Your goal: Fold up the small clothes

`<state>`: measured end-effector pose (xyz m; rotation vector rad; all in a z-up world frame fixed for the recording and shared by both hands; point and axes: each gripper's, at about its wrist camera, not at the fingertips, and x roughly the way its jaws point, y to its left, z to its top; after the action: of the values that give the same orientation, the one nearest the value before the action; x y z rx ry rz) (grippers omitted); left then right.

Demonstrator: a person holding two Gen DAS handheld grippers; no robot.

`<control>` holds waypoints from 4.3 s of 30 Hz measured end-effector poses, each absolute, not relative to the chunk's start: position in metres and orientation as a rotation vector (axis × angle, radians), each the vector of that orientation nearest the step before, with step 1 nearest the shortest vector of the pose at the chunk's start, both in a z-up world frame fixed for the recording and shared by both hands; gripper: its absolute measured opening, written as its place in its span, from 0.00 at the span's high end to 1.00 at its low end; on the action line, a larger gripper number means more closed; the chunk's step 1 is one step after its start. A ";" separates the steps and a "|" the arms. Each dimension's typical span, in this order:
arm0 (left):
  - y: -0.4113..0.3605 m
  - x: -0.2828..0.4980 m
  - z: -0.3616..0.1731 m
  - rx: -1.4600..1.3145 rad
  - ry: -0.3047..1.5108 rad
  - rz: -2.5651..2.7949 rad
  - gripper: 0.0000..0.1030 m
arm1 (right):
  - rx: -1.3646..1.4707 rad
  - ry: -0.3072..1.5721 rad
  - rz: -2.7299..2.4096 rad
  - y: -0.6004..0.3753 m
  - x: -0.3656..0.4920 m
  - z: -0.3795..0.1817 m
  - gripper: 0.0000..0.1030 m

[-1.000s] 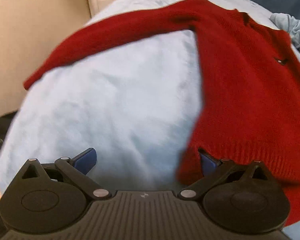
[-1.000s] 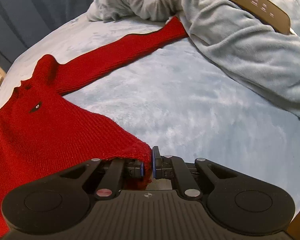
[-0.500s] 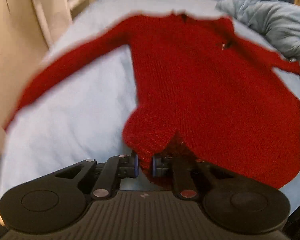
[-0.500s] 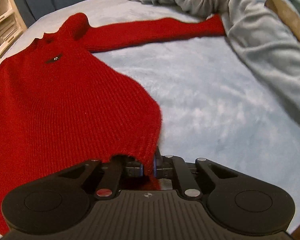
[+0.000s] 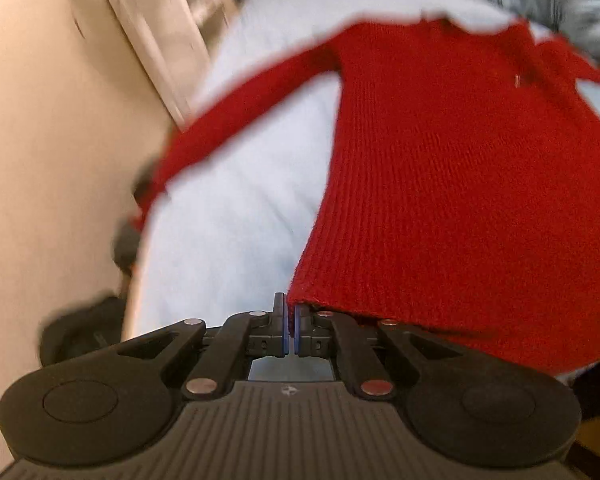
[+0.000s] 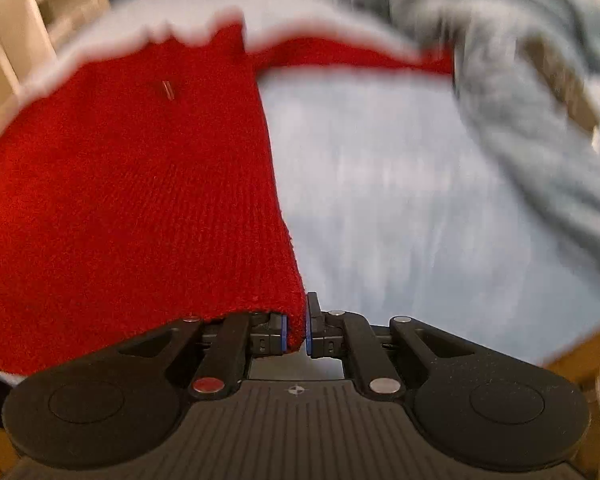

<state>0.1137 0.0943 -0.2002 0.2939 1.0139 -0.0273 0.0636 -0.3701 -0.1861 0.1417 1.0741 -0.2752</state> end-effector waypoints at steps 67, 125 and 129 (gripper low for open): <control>0.079 0.305 -0.180 0.006 0.965 0.339 0.00 | 0.868 0.701 -0.395 -0.533 0.407 -0.265 0.85; -0.115 0.416 -0.115 -0.130 0.715 -0.395 0.04 | 0.455 0.759 -0.342 -0.384 0.188 -0.187 0.35; -0.074 0.394 -0.164 -0.120 0.825 -0.341 0.03 | 0.467 0.751 -0.350 -0.405 0.187 -0.187 0.35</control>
<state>0.3938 -0.0735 -0.1642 -0.1204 0.8249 -0.3410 0.1873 -0.4047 -0.1872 0.4668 0.7506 -0.3497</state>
